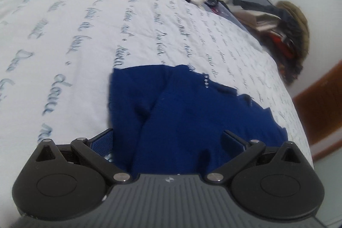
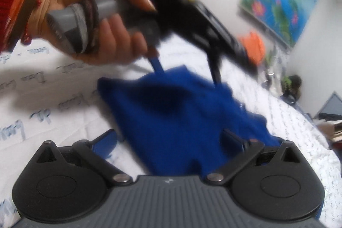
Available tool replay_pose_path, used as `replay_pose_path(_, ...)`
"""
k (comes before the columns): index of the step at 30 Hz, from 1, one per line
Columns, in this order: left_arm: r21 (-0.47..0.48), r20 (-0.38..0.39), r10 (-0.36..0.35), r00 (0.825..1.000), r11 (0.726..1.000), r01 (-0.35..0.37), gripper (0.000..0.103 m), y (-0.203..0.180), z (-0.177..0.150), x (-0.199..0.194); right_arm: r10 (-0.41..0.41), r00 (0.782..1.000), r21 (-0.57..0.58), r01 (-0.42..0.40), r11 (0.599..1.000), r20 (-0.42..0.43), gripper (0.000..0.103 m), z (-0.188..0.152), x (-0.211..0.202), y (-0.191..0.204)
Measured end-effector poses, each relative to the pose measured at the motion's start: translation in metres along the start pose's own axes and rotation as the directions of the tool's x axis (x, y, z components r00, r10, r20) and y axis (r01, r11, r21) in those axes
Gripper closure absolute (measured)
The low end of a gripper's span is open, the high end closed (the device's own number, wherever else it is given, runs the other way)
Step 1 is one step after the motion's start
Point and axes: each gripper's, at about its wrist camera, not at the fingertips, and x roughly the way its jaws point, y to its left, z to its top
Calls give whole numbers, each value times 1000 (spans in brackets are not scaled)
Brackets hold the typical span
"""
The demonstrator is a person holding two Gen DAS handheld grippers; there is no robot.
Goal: Fold small clothes
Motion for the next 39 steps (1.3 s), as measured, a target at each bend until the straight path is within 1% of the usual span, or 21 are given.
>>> replay_pose_path(4, 9, 25, 11, 1000, 1000, -11, 3, -5, 4, 10, -46, 999, -3, 46, 999, 2, 1, 9, 10, 7)
replay_pose_path(6, 8, 38, 33, 999, 999, -34, 9, -8, 7, 14, -65, 998, -29, 65, 997, 11, 1, 13, 15, 12)
replay_pose_path(7, 15, 42, 51, 998, 999, -51, 15, -10, 9, 15, -70, 997, -46, 71, 996, 19, 2, 14, 17, 13)
replay_pose_path(8, 22, 44, 72, 996, 997, -73, 23, -11, 11, 16, -67, 997, -63, 69, 996, 28, 6, 16, 19, 16)
replay_pose_path(9, 31, 43, 92, 995, 995, -93, 28, -13, 12, 17, -56, 998, -74, 58, 996, 30, 21, 18, 21, 18)
replay_pose_path(10, 39, 41, 115, 992, 992, -117, 41, -15, 14, 17, -40, 999, -77, 42, 996, 27, 37, 20, 22, 19)
replay_pose_path(11, 44, 34, 140, 990, 989, -141, 63, -16, 16, 18, -27, 999, -75, 29, 997, 22, 44, 22, 23, 21)
replay_pose_path(12, 44, 23, 163, 986, 985, -164, 69, -17, 17, 19, -15, 1000, -74, 16, 997, 16, 56, 23, 23, 22)
replay_pose_path(13, 40, 9, 171, 985, 984, -171, 79, -16, 18, 19, -5, 1000, -75, 6, 997, 12, 68, 23, 24, 22)
replay_pose_path(14, 36, 1, 171, 985, 985, -171, 83, -16, 19, 18, 0, 1000, -74, 0, 997, 11, 73, 23, 25, 21)
replay_pose_path(15, 39, -5, 177, 984, 983, -177, 84, -18, 19, 18, 6, 1000, -71, -5, 997, 14, 81, 21, 23, 21)
replay_pose_path(16, 56, -2, 194, 981, 980, -193, 85, -22, 18, 17, 12, 1000, -68, -11, 998, 17, 87, 20, 21, 20)
replay_pose_path(19, 102, 21, 246, 969, 964, -247, 86, -40, 15, 11, 25, 999, -42, -23, 999, 45, 93, 12, 10, 10)
replay_pose_path(21, 119, 41, 277, 960, 952, -280, 86, -55, 16, 4, 14, 997, -18, -13, 1000, 72, 94, 8, 2, -1)
replay_pose_path(23, 108, 55, 297, 953, 947, -302, 86, -68, 20, -3, 4, 995, 25, -7, 1000, 98, 94, 3, -8, -15)
replay_pose_path(27, 72, 82, 280, 956, 956, -286, 86, -98, 27, -16, -25, 991, 124, 9, 992, 132, 95, -6, -25, -47)
replay_pose_path(32, 93, 107, 304, 947, 945, -314, 87, -150, 28, -15, -41, 987, 249, 2, 968, 154, 96, -19, -54, -86)
replay_pose_path(36, 122, 125, 289, 949, 945, -303, 87, -189, 24, -8, -77, 984, 328, 19, 944, 163, 96, -35, -76, -113)
replay_pose_path(39, 145, 129, 263, 956, 949, -280, 87, -215, 20, 1, -87, 986, 409, 21, 913, 143, 96, -51, -88, -134)
